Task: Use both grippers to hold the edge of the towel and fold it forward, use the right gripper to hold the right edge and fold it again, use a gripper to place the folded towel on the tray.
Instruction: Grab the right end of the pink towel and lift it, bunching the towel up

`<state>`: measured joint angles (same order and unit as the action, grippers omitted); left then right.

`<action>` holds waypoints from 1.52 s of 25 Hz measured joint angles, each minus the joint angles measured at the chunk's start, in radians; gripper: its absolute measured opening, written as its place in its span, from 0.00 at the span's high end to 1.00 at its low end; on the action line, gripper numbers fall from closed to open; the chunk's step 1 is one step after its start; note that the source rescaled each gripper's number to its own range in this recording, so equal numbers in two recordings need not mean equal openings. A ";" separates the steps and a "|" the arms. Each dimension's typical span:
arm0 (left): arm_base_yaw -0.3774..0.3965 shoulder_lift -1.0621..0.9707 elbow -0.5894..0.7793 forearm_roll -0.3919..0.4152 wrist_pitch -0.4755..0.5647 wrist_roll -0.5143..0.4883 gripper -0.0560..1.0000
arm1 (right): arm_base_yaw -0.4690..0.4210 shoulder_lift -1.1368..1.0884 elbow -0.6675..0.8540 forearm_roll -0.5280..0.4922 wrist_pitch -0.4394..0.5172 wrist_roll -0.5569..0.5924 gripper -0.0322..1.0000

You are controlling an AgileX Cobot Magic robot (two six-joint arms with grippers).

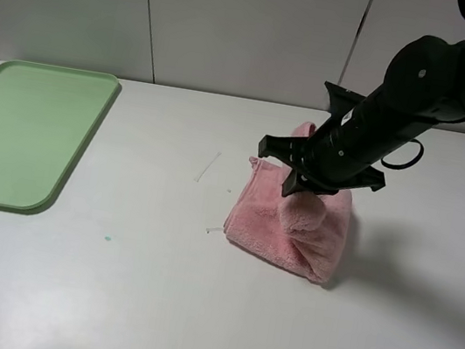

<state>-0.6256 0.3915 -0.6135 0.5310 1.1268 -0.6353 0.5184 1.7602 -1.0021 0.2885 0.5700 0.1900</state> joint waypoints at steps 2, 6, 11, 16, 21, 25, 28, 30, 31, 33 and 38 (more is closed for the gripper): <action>0.000 0.000 0.000 0.000 0.000 0.000 0.01 | 0.000 0.021 -0.001 0.003 -0.009 0.000 0.92; 0.000 0.000 0.000 0.000 0.000 0.000 0.01 | 0.000 0.066 -0.001 0.007 -0.026 0.000 0.92; 0.000 0.000 0.000 0.000 0.000 0.000 0.01 | 0.000 0.105 -0.001 0.012 -0.042 0.000 0.92; 0.000 0.000 0.000 0.000 0.000 0.000 0.01 | 0.000 0.114 -0.001 0.014 -0.057 0.000 0.92; 0.000 0.000 0.000 0.000 0.000 0.000 0.01 | 0.000 0.115 -0.001 0.014 -0.066 -0.039 0.92; 0.000 0.000 0.000 0.000 0.000 0.000 0.01 | 0.000 0.115 -0.001 0.014 -0.077 -0.054 0.92; 0.000 0.000 0.000 0.000 0.000 0.000 0.01 | 0.000 0.115 -0.001 0.014 -0.084 -0.063 0.92; 0.000 0.000 0.000 0.000 0.000 0.000 0.01 | 0.000 0.115 -0.001 0.018 -0.084 -0.073 0.92; 0.000 0.000 0.000 0.000 0.000 0.000 0.01 | 0.000 0.115 -0.001 0.017 -0.084 -0.080 0.90; 0.000 0.000 0.000 0.000 0.000 0.000 0.01 | 0.000 0.115 -0.001 0.020 -0.084 -0.092 0.79; 0.000 0.000 0.000 0.000 0.000 0.000 0.01 | 0.006 0.106 -0.001 0.033 -0.088 -0.097 0.17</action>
<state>-0.6256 0.3915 -0.6135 0.5310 1.1268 -0.6353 0.5249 1.8660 -1.0027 0.3215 0.4816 0.0926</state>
